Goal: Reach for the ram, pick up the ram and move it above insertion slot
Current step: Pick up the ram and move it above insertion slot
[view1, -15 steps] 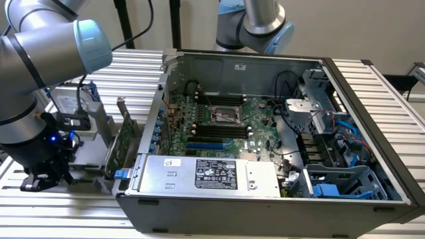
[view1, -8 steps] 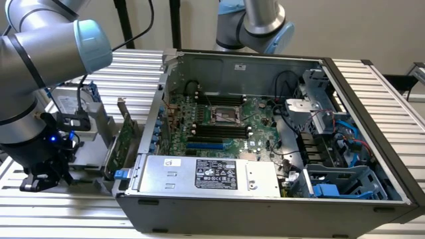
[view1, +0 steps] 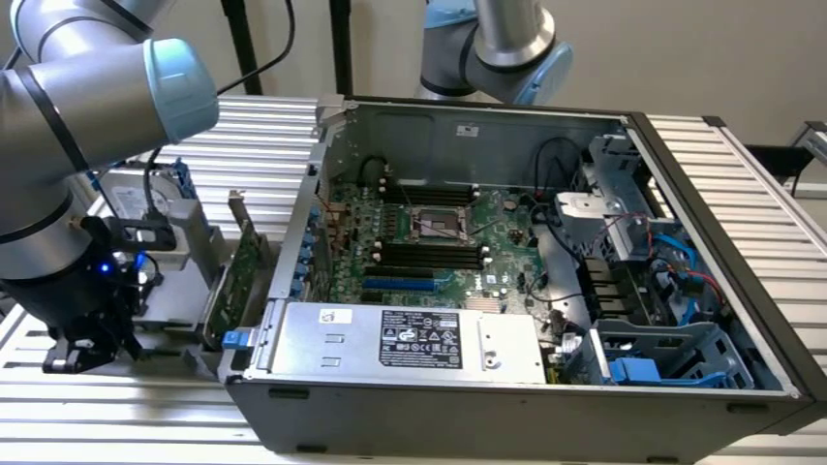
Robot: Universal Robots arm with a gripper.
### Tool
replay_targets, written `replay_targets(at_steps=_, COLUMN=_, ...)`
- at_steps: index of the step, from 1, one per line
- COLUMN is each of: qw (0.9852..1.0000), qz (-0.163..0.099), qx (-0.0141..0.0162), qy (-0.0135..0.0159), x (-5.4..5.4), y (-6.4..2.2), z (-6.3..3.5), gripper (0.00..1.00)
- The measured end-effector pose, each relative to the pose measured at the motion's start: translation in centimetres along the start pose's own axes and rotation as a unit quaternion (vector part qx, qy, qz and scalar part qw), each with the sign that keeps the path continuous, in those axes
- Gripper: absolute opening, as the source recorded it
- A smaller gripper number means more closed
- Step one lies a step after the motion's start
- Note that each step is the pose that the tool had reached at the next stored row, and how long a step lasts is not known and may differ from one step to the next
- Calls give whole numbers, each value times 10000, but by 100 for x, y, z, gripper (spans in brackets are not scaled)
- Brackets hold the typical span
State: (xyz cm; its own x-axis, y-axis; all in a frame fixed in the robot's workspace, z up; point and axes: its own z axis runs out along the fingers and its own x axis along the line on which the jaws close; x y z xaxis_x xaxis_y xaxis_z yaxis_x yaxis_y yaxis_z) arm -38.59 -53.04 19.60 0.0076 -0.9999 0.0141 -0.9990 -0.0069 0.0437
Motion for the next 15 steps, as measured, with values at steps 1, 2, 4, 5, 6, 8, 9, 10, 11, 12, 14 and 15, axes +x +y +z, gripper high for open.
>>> replay_targets(at_steps=1, qw=10000, qz=0, qx=0, qy=1, x=0, y=0, z=0, gripper=14)
replay_targets(at_steps=2, qw=10000, qz=0, qx=0, qy=1, x=0, y=0, z=0, gripper=14)
replay_targets(at_steps=4, qw=10000, qz=-1, qx=0, qy=0, x=0, y=0, z=-2, gripper=14)
replay_targets(at_steps=5, qw=10000, qz=-1, qx=-1, qy=1, x=0, y=0, z=-7, gripper=14)
replay_targets(at_steps=6, qw=10000, qz=-1, qx=-2, qy=1, x=0, y=1, z=-17, gripper=14)
replay_targets(at_steps=8, qw=10000, qz=0, qx=-2, qy=1, x=1, y=2, z=-46, gripper=14)
replay_targets(at_steps=9, qw=10000, qz=0, qx=-2, qy=1, x=1, y=3, z=-70, gripper=14)
replay_targets(at_steps=10, qw=10000, qz=0, qx=-2, qy=0, x=1, y=4, z=-93, gripper=14)
replay_targets(at_steps=11, qw=10000, qz=0, qx=-2, qy=0, x=1, y=6, z=-121, gripper=14)
replay_targets(at_steps=12, qw=10000, qz=-1, qx=-2, qy=0, x=2, y=6, z=-154, gripper=14)
replay_targets(at_steps=14, qw=10000, qz=-1, qx=-2, qy=0, x=3, y=10, z=-242, gripper=14)
replay_targets(at_steps=15, qw=10000, qz=0, qx=-2, qy=0, x=4, y=11, z=-286, gripper=14)
